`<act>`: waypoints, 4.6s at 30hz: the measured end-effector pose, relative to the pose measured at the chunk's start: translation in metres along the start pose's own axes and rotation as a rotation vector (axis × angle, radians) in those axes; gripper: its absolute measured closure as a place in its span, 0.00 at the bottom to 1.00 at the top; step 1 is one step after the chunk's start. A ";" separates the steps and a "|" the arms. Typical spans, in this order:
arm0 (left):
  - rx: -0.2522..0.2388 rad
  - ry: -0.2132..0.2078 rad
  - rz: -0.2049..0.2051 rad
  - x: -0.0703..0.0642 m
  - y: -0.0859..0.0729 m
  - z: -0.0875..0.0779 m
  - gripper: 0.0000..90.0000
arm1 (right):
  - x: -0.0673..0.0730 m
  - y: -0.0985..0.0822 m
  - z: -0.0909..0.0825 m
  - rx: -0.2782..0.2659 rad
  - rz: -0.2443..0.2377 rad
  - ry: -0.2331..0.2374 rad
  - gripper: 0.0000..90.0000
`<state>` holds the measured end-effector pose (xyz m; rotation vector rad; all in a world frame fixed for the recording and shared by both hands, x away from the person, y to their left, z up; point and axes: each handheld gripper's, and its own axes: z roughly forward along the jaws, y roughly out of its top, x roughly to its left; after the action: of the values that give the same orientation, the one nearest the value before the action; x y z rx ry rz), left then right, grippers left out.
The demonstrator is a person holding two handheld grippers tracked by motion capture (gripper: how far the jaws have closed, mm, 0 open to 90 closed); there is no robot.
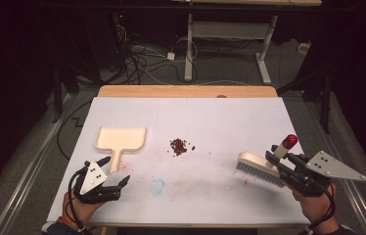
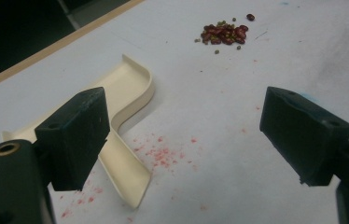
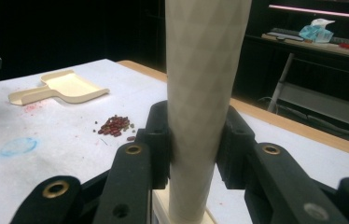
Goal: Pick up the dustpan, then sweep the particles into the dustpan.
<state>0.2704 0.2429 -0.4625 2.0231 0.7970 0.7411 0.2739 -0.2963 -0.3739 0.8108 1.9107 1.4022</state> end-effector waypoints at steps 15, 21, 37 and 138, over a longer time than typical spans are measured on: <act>0.003 0.011 -0.032 0.006 -0.003 -0.010 0.17 | 0.004 0.004 0.001 0.004 -0.011 -0.005 0.78; 0.030 0.024 -0.042 0.009 -0.002 -0.013 0.17 | 0.004 0.004 0.002 0.004 -0.011 -0.004 0.78; 0.324 0.077 -0.269 0.031 0.005 -0.022 0.20 | 0.004 0.005 0.002 0.016 -0.008 -0.019 0.78; 0.440 -0.285 -0.110 0.008 0.016 0.022 0.71 | 0.004 0.001 0.029 0.070 -0.001 -0.015 0.78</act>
<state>0.2958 0.2317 -0.4579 2.3798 0.9516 0.2140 0.2945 -0.2761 -0.3806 0.8506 1.9584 1.3310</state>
